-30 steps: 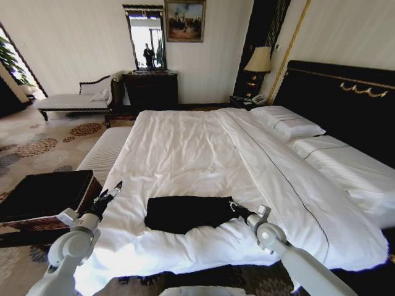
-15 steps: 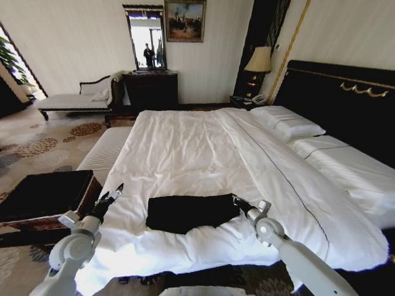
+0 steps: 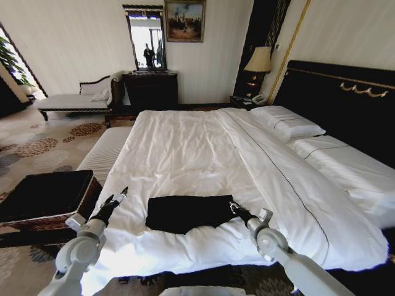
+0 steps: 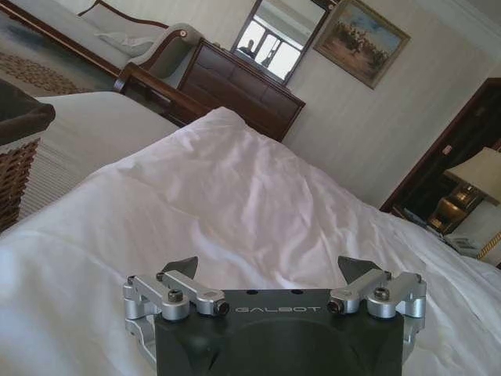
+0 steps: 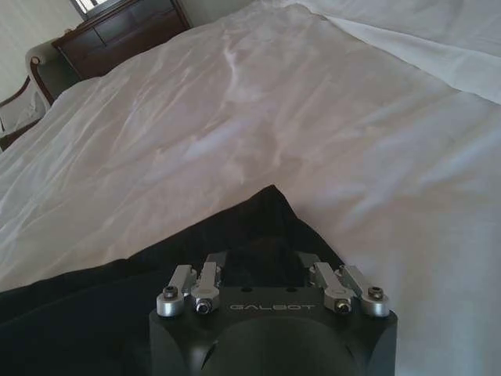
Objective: Fold the clothes on the bed and place them into the basket.
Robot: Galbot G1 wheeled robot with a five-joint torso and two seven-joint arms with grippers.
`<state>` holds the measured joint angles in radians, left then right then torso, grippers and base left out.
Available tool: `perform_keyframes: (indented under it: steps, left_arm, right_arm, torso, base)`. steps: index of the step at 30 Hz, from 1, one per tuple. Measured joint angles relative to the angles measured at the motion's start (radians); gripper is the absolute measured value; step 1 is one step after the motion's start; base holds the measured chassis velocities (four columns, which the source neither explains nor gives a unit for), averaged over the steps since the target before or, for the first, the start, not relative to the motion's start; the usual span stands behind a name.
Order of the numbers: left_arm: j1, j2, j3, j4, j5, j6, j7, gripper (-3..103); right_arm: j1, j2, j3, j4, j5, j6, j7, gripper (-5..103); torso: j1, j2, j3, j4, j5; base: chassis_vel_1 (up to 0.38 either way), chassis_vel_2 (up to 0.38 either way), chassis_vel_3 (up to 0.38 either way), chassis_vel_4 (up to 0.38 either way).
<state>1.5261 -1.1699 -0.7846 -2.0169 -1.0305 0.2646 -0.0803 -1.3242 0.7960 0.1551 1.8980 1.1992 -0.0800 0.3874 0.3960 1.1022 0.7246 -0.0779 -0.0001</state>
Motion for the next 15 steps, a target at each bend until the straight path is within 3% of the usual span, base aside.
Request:
perform_keyframes:
  steps: [3,6,7,9,13,15]
  left_arm:
    - [-0.003,0.0,0.003,0.007,0.002,-0.002,0.001,100]
    - [-0.003,0.002,0.003,0.009,0.002,-0.003,0.001,100]
    - [-0.004,0.006,0.003,0.013,0.0,-0.003,0.001,100]
    - [-0.005,0.007,0.002,0.015,-0.001,-0.004,0.001,100]
    - [-0.005,0.011,0.001,0.023,-0.001,-0.006,0.002,100]
    - [-0.006,0.012,0.001,0.023,-0.001,-0.006,0.002,100]
  right_arm:
    - [-0.016,-0.001,-0.004,0.013,-0.014,-0.01,0.034,57]
    - [-0.008,-0.001,-0.001,0.015,-0.013,-0.011,0.045,63]
    - [0.012,-0.001,0.009,0.016,-0.008,-0.011,0.052,74]
    - [0.029,-0.001,0.015,0.015,0.001,-0.011,0.053,74]
    - [0.11,0.003,0.022,-0.013,0.062,-0.012,0.053,95]
    - [0.126,0.004,0.019,-0.018,0.079,-0.017,0.053,95]
  torso:
    - [0.0,0.0,0.0,-0.0001,0.0001]
    - [0.0,0.0,0.0,0.0,0.0002]
    - [0.0,0.0,0.0,0.0001,0.0001]
    - [0.0,0.0,0.0,0.0,0.0001]
    - [0.0,0.0,0.0,0.0002,0.0001]
    - [0.0,0.0,0.0,0.0002,0.0]
  base:
    - [0.0,0.0,0.0,0.0]
    - [0.0,0.0,0.0,0.0]
    - [0.0,0.0,0.0,0.0]
    - [0.0,0.0,0.0,0.0]
    - [0.0,0.0,0.0,0.0]
    - [0.0,0.0,0.0,0.0]
